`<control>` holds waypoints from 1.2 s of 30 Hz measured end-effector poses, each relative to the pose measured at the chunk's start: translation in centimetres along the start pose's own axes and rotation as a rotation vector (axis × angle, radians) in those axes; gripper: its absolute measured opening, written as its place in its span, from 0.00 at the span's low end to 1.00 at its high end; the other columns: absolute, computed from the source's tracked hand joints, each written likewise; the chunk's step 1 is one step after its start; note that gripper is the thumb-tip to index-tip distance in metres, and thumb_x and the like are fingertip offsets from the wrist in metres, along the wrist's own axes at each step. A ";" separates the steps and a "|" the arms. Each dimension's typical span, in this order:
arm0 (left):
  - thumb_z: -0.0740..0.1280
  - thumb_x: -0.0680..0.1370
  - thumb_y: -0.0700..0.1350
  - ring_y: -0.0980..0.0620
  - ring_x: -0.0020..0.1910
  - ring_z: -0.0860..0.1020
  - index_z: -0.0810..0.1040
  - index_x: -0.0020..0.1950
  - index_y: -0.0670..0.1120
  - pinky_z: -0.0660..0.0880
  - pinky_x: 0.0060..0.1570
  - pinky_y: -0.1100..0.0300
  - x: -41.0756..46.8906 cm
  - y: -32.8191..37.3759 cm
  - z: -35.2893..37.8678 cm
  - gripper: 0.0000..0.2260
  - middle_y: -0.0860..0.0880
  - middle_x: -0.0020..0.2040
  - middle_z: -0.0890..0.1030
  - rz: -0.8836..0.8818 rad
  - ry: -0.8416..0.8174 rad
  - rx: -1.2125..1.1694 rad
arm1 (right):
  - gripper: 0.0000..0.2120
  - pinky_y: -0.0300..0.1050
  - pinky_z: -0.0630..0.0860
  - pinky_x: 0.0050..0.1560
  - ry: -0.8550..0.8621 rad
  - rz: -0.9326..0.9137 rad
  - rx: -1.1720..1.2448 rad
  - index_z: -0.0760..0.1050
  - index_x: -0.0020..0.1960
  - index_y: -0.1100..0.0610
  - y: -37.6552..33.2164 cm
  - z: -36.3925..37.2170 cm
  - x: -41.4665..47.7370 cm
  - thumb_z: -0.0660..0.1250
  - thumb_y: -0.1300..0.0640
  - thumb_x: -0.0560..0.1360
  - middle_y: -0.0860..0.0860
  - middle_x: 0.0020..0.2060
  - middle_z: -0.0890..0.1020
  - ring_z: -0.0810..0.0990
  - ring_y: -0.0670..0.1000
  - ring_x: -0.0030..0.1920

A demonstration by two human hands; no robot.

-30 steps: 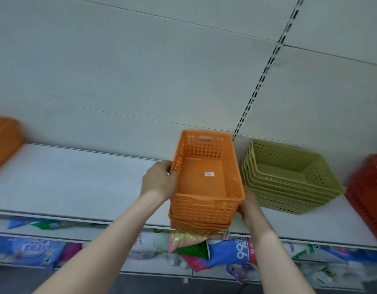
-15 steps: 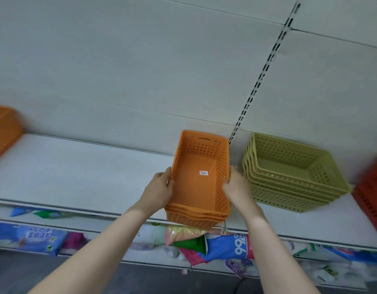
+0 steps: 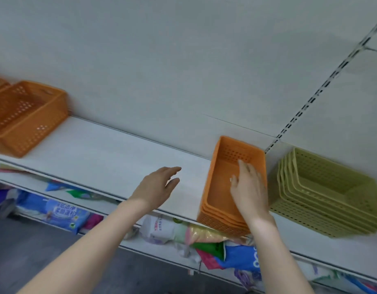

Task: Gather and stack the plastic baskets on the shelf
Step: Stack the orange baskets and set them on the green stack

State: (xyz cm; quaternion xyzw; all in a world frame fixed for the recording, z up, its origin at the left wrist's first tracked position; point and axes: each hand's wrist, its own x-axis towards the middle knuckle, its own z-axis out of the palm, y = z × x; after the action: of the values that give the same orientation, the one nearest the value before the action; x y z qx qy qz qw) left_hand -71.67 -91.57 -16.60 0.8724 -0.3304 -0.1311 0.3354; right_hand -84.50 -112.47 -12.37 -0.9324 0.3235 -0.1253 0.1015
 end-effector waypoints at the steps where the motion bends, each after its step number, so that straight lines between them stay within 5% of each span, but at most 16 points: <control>1: 0.59 0.81 0.50 0.53 0.59 0.78 0.72 0.70 0.53 0.73 0.59 0.55 -0.6 -1.7 -1.6 0.17 0.53 0.64 0.78 -0.018 0.043 -0.005 | 0.23 0.52 0.66 0.68 -0.008 -0.020 0.108 0.66 0.74 0.58 -2.2 0.4 -0.1 0.60 0.57 0.80 0.57 0.69 0.72 0.70 0.59 0.68; 10: 0.62 0.80 0.47 0.54 0.53 0.80 0.75 0.67 0.52 0.76 0.55 0.53 -9.8 -19.5 -18.9 0.15 0.52 0.60 0.80 -0.236 0.434 0.003 | 0.16 0.45 0.72 0.60 -0.193 -0.209 0.527 0.74 0.67 0.53 -28.7 9.9 -3.3 0.58 0.54 0.81 0.49 0.61 0.80 0.79 0.50 0.58; 21: 0.61 0.80 0.52 0.50 0.61 0.77 0.72 0.70 0.49 0.75 0.59 0.50 -14.0 -36.3 -35.2 0.20 0.50 0.64 0.77 -0.407 0.582 0.160 | 0.21 0.50 0.71 0.61 -0.279 -0.419 0.500 0.68 0.71 0.57 -56.2 19.2 0.5 0.59 0.52 0.80 0.55 0.65 0.77 0.75 0.56 0.65; 25: 0.60 0.80 0.52 0.48 0.62 0.76 0.71 0.71 0.50 0.74 0.60 0.50 -11.8 -39.8 -38.2 0.19 0.49 0.66 0.76 -0.457 0.555 0.187 | 0.26 0.52 0.67 0.65 -0.340 -0.317 0.359 0.64 0.73 0.59 -60.5 22.9 2.6 0.63 0.54 0.78 0.60 0.71 0.68 0.68 0.62 0.68; 28: 0.60 0.80 0.51 0.47 0.63 0.76 0.71 0.70 0.50 0.73 0.60 0.50 -9.9 -42.6 -39.5 0.19 0.48 0.67 0.76 -0.486 0.539 0.225 | 0.30 0.54 0.68 0.64 -0.384 -0.282 0.324 0.61 0.74 0.58 -61.0 24.7 3.3 0.65 0.65 0.74 0.59 0.73 0.62 0.69 0.64 0.66; 32: 0.61 0.80 0.53 0.46 0.62 0.75 0.71 0.70 0.49 0.74 0.59 0.49 -7.3 -46.4 -40.2 0.20 0.47 0.66 0.77 -0.482 0.447 0.278 | 0.37 0.55 0.70 0.66 -0.266 -0.223 0.400 0.58 0.76 0.57 -59.6 25.8 3.9 0.66 0.70 0.70 0.61 0.74 0.59 0.68 0.64 0.68; 36: 0.60 0.79 0.55 0.42 0.70 0.69 0.73 0.69 0.49 0.57 0.74 0.41 -5.4 -49.3 -39.7 0.21 0.47 0.65 0.78 -0.469 0.309 0.511 | 0.32 0.53 0.73 0.53 -0.277 -0.118 0.398 0.55 0.78 0.54 -58.1 25.7 5.1 0.60 0.64 0.76 0.61 0.64 0.74 0.77 0.64 0.59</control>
State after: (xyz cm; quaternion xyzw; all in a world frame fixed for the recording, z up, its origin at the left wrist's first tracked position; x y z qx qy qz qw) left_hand -33.73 -40.78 -20.27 0.9894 -0.0892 0.0156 0.1137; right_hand -39.33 -68.13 -20.15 -0.9196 0.2203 -0.0632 0.3190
